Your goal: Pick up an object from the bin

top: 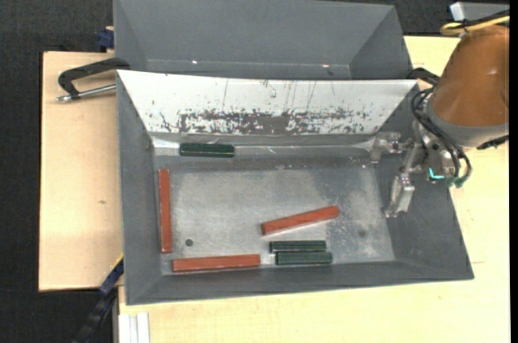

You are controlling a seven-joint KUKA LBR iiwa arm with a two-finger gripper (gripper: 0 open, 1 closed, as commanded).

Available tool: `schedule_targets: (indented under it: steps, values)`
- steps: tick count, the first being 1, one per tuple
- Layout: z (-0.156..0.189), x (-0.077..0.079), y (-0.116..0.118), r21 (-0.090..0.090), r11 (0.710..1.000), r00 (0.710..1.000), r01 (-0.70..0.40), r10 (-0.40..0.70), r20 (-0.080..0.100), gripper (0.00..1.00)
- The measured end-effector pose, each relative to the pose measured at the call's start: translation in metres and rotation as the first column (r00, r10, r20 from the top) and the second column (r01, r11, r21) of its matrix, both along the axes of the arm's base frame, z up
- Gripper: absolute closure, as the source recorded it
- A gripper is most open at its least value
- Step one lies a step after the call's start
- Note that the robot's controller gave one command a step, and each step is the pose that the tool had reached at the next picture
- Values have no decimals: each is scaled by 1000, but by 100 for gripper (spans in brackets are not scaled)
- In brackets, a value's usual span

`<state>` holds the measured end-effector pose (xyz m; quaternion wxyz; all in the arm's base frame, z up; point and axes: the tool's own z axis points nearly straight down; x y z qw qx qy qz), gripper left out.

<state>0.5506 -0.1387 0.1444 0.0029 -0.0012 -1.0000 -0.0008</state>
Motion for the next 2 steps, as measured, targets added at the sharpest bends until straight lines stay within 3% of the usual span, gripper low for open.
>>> schedule_targets:
  steps: [1,2]
  values:
    - [5,2,0,-2,1000,1000,-2,2,8,0]
    - [-10,-4,28,-5,995,995,-100,101,12,0]
